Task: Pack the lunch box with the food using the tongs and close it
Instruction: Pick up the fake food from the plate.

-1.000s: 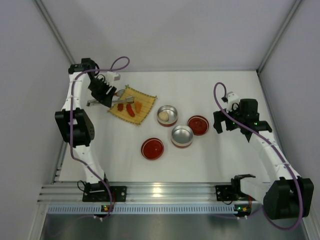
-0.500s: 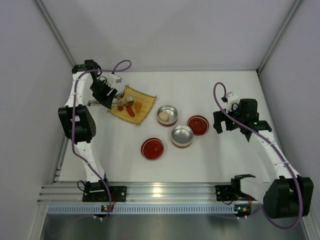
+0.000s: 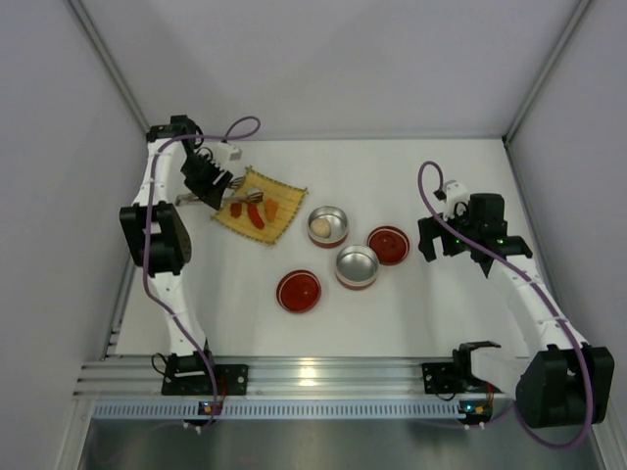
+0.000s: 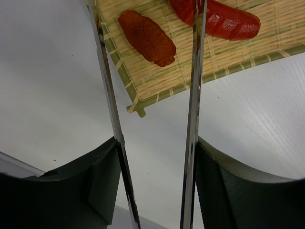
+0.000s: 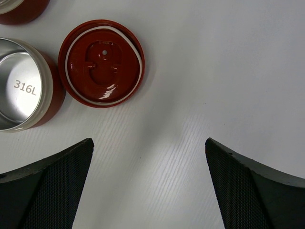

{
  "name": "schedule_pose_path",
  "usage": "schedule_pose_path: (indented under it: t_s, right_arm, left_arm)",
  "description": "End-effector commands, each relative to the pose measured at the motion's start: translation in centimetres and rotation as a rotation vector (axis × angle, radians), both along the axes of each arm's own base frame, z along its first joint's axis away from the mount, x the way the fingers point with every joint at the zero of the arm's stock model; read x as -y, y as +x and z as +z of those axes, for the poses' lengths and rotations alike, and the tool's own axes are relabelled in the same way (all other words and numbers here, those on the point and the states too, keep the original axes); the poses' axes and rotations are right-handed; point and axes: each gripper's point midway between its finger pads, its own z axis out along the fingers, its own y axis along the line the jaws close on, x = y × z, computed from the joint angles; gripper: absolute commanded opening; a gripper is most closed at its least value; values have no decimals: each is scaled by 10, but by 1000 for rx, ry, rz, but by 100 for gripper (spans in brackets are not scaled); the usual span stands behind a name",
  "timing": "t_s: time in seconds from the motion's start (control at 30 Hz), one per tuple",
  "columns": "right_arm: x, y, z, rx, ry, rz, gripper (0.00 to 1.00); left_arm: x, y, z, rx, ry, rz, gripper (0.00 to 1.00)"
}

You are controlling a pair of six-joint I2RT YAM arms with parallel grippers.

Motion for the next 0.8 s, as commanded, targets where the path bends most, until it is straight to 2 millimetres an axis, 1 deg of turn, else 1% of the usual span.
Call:
schedule_pose_path:
  t_s: [0.0, 0.17, 0.37, 0.5, 0.57, 0.77]
  right_arm:
    - [3, 2, 6, 14, -20, 1, 99]
    - [3, 2, 5, 13, -23, 3, 99]
    - [2, 2, 5, 13, -23, 4, 99]
    - [3, 2, 5, 13, -22, 4, 99]
    - [3, 2, 6, 15, -21, 4, 99]
    - [2, 2, 6, 16, -19, 7, 99]
  left_arm:
    - [1, 13, 6, 48, 4, -4, 62]
    - [0, 14, 1, 37, 17, -9, 61]
    - [3, 13, -4, 18, 11, -8, 58]
    - [6, 11, -6, 8, -3, -5, 54]
    - [6, 12, -5, 11, -3, -4, 49]
    - [9, 10, 3, 22, -10, 2, 39]
